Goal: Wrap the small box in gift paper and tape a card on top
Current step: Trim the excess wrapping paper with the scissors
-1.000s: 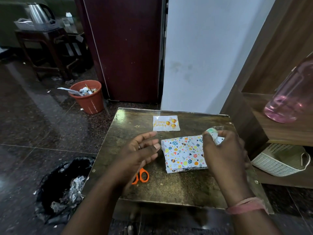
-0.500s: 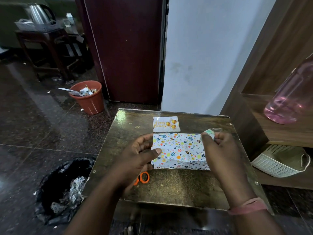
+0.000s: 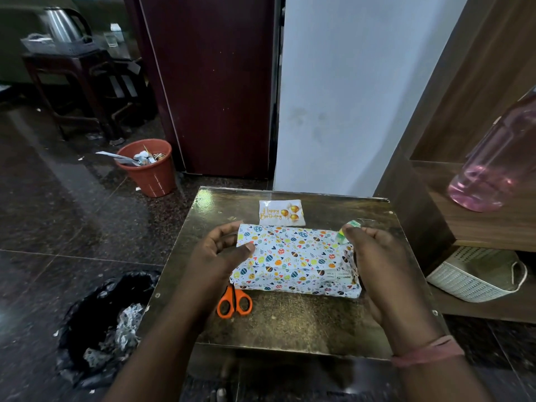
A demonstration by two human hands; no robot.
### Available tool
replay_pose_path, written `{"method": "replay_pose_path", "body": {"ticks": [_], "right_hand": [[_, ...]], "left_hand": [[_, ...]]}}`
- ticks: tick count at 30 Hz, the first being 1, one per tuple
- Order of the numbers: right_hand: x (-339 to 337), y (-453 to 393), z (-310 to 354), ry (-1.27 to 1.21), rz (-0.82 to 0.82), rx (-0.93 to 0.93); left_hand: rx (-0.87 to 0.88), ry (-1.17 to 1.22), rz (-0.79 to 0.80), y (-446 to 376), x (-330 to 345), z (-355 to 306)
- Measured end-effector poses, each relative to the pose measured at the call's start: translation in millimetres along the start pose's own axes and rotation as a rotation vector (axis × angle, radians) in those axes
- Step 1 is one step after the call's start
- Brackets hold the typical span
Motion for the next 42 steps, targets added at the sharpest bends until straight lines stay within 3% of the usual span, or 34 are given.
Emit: {"method": "replay_pose_path", "body": {"ticks": [7,17,26,42], "right_hand": [[-5,-1,16,0.014,0.059,-0.151],[-10,-8,14,-0.028,0.043,-0.143],[-2,6,30,0.086,0.066,-0.295],[-6,3,27,0.097,0.045,-0.283]], "left_hand": [[0.086,0.025,-0.1,0,-11,-9],[0.118,-0.093,-0.065,4,-6,-15],[0.206,-0.254,-0.073,10,2,-23],[0.215,-0.213,-0.089,9,-1,-24]]}}
Point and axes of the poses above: each hand's wrist, its own y-axis away from the middle knuckle, its own x-axis out of the palm, z = x × y, the point moved 8 cm from there along -y, towards the middle knuckle, and after that the axes turned 2 degrees about -x, right-handed, at the moved point
